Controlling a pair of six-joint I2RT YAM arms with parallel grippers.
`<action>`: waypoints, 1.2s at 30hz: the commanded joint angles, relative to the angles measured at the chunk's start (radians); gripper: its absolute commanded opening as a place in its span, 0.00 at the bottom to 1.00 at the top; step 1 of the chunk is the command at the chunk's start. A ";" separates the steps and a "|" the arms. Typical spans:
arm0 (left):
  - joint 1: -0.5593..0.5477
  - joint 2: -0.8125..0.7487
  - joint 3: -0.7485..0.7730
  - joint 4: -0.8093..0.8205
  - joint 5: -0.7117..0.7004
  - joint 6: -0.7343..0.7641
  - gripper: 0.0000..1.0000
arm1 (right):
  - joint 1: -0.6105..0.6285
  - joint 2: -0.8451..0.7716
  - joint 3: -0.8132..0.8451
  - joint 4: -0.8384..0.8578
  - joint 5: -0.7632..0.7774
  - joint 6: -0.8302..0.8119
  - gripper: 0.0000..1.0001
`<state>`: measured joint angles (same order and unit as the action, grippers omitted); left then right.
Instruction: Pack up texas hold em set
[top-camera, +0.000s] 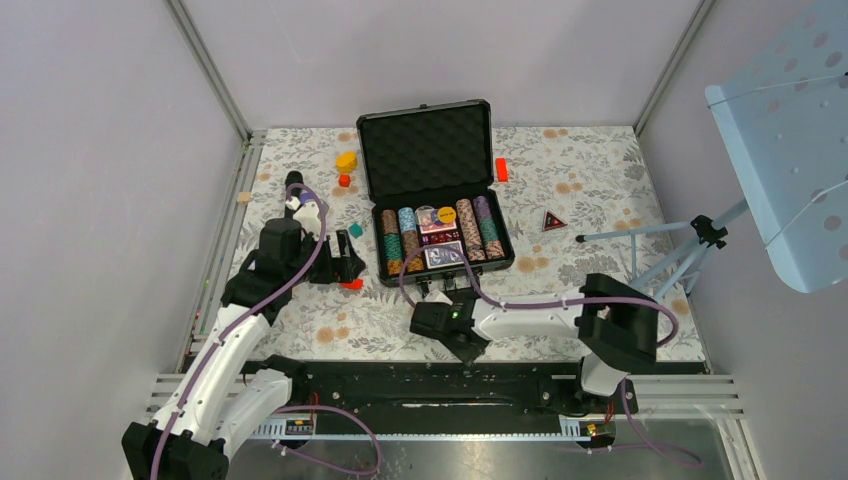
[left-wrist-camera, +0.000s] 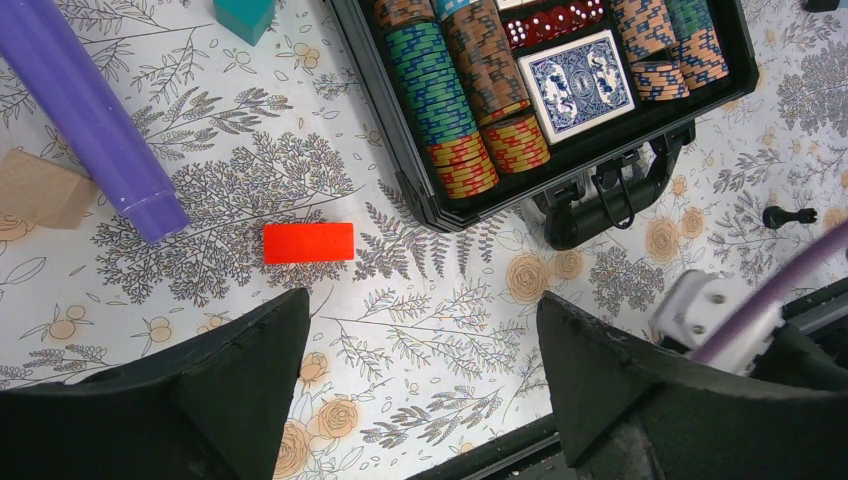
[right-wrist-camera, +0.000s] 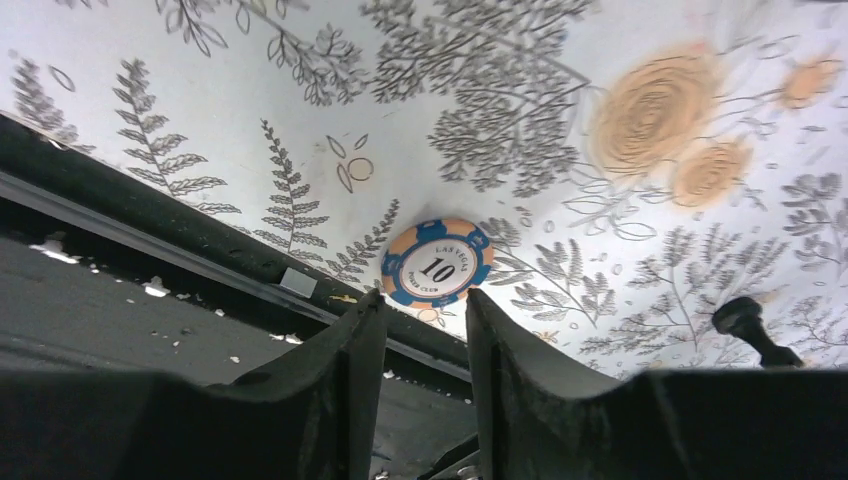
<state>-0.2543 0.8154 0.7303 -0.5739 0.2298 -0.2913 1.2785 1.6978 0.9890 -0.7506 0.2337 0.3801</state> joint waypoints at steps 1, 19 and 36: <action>0.002 0.001 0.001 0.045 0.010 0.012 0.83 | -0.008 -0.119 0.005 0.022 0.133 0.026 0.00; 0.001 0.001 0.001 0.045 0.013 0.012 0.83 | -0.115 -0.103 -0.057 0.098 -0.122 -0.031 0.87; 0.001 0.003 0.001 0.045 0.015 0.014 0.83 | -0.060 0.050 -0.036 0.144 -0.154 -0.005 0.65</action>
<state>-0.2543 0.8215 0.7303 -0.5739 0.2306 -0.2913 1.1900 1.6901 0.9531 -0.6765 0.1143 0.3443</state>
